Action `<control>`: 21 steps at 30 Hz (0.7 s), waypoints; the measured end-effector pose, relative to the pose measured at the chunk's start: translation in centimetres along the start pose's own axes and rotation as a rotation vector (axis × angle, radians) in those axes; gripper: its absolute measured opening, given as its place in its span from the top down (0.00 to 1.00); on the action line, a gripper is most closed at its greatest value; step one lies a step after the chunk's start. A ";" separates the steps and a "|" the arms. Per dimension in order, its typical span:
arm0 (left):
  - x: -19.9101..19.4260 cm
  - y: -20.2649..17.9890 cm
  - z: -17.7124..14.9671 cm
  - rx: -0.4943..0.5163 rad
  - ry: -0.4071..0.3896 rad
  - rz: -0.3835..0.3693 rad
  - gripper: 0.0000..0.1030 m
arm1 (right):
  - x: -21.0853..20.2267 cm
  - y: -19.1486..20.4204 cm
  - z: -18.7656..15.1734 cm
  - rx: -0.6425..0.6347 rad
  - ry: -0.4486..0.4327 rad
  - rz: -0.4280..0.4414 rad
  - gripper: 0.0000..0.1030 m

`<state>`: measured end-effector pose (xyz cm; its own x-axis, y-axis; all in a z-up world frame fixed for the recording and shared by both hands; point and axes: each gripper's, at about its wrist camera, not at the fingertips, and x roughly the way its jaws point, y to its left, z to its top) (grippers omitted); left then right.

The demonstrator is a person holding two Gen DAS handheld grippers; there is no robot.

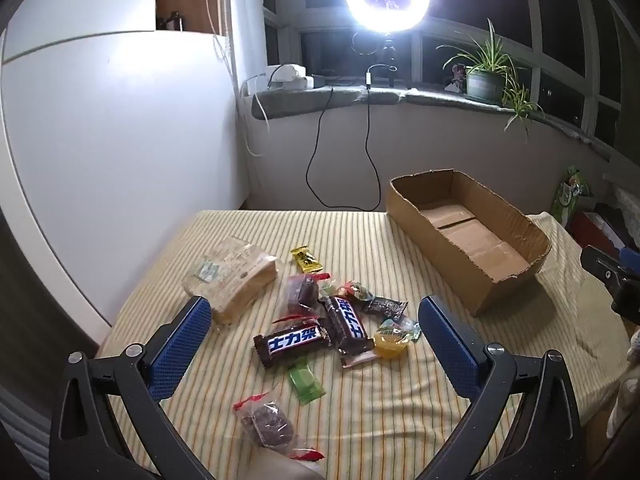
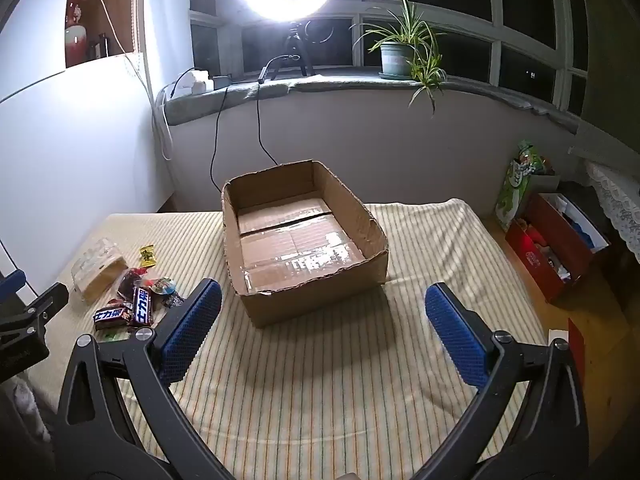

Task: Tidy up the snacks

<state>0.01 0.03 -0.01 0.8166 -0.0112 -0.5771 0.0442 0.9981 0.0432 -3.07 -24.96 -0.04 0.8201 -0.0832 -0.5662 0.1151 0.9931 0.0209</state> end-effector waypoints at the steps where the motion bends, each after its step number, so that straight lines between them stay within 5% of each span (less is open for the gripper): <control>1: 0.0 0.0 0.0 -0.003 0.002 -0.006 0.00 | 0.0 0.1 0.0 -0.005 -0.001 -0.003 0.00; 21: 0.0 0.4 -0.1 -0.013 -0.003 -0.002 0.00 | 0.3 0.7 0.3 -0.031 -0.011 -0.011 0.00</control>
<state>-0.01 0.40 -0.05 0.8181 -0.0134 -0.5749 0.0386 0.9988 0.0316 -2.63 -24.35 0.07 0.8249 -0.0949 -0.5572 0.1072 0.9942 -0.0107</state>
